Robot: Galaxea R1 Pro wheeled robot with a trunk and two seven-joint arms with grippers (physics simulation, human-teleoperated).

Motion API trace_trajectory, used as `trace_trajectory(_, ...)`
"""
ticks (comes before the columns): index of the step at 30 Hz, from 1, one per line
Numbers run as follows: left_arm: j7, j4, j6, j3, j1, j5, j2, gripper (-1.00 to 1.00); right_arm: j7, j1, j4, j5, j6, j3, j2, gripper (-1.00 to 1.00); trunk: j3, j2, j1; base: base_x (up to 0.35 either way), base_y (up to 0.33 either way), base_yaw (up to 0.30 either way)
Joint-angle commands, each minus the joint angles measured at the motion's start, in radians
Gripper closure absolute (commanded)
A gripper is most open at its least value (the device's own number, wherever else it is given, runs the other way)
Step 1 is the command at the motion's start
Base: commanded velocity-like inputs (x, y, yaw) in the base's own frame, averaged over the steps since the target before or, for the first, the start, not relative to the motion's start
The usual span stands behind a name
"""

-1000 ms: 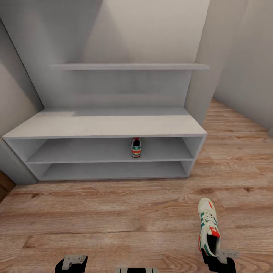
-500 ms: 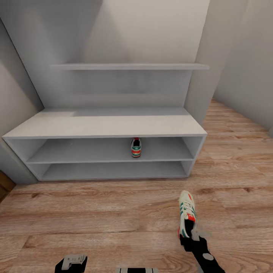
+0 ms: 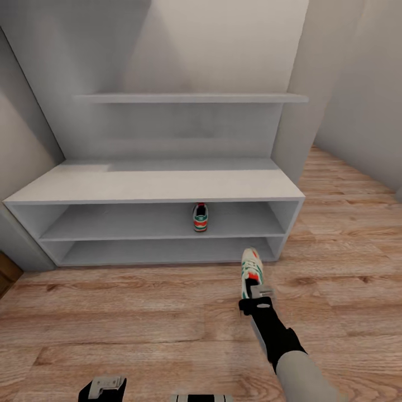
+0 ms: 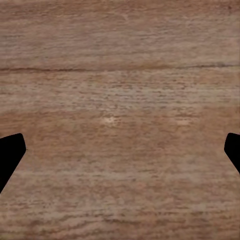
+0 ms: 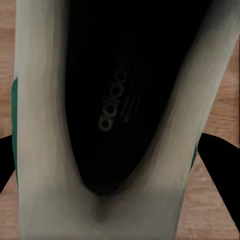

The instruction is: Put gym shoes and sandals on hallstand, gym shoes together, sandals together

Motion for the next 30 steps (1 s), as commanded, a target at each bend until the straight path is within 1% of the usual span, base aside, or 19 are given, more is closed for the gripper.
trace_trajectory(1,-0.007,0.000,-0.005,0.008,-0.001,-0.010,0.000,-1.00,-0.002,-0.023,0.011,0.006,0.016,-0.005,0.003,1.00,-0.001,0.000,0.000,0.000,0.000,0.000)
trace_trajectory(4,-0.008,0.001,-0.006,0.008,-0.001,-0.010,0.000,-1.00,-0.007,-0.077,0.030,0.005,0.031,-0.004,0.009,1.00,-0.001,0.000,0.000,0.000,0.000,0.000)
trace_trajectory(5,-0.009,0.002,-0.008,0.007,0.000,-0.010,0.000,-1.00,-0.012,-0.106,0.029,0.005,0.037,-0.004,0.009,1.00,-0.001,0.000,0.000,0.000,0.000,0.000)
trace_trajectory(6,-0.010,0.002,-0.008,0.007,0.000,-0.010,0.002,-1.00,-0.012,-0.112,0.028,0.005,0.037,-0.004,0.009,1.00,-0.001,0.000,0.000,0.000,0.000,0.000)
trace_trajectory(12,-0.011,0.003,-0.009,0.004,0.000,-0.013,0.008,-1.00,-0.011,-0.116,0.028,0.007,0.038,-0.005,0.009,1.00,-0.001,0.000,0.000,0.000,0.000,0.000)
trace_trajectory(20,-0.014,0.010,-0.008,-0.007,0.000,-0.020,0.009,-1.00,-0.011,-0.116,-0.021,0.009,0.042,-0.004,0.009,1.00,-0.001,0.000,0.000,0.000,0.000,0.000)
trace_trajectory(22,-0.023,0.019,-0.008,-0.008,0.000,-0.023,0.009,-1.00,-0.010,-0.116,-0.033,0.009,0.052,-0.003,0.009,1.00,-0.001,0.000,0.000,0.000,0.000,0.000)
trace_trajectory(23,-0.037,0.025,-0.005,-0.008,0.000,-0.028,0.012,-1.00,-0.010,-0.116,-0.041,0.010,0.090,-0.003,0.009,1.00,-0.001,0.000,0.000,0.000,0.000,0.000)
trace_trajectory(25,-0.041,0.026,-0.005,-0.008,0.000,-0.027,0.015,-1.00,-0.010,-0.116,-0.041,0.010,0.092,-0.003,0.009,1.00,-0.001,0.000,0.000,0.000,0.000,0.000)
trace_trajectory(26,-0.070,0.026,-0.006,-0.008,0.000,-0.024,0.030,-1.00,-0.010,-0.116,-0.041,0.010,0.094,-0.003,0.009,1.00,-0.002,0.000,0.000,0.000,0.000,0.069)
trace_trajectory(27,-0.107,0.026,-0.006,-0.007,0.000,-0.021,0.039,-1.00,-0.010,-0.116,-0.041,0.010,0.094,-0.003,0.009,1.00,-0.003,0.000,0.000,0.000,0.000,0.115)
trace_trajectory(28,-0.156,0.026,-0.006,-0.001,0.000,-0.018,0.045,-1.00,-0.010,-0.116,-0.041,0.010,0.093,-0.003,0.009,1.00,-0.004,0.000,0.000,0.000,0.000,0.139)
trace_trajectory(29,-0.187,0.026,-0.005,0.001,0.000,-0.018,0.048,-1.00,-0.010,-0.116,-0.040,0.010,0.093,-0.003,0.009,1.00,-0.005,0.000,0.000,0.000,0.000,0.148)
trace_trajectory(30,-0.201,0.025,-0.004,0.003,0.000,-0.018,0.050,-1.00,-0.010,-0.116,-0.040,0.010,0.093,-0.003,0.009,1.00,-0.006,0.000,0.000,0.000,0.000,0.151)
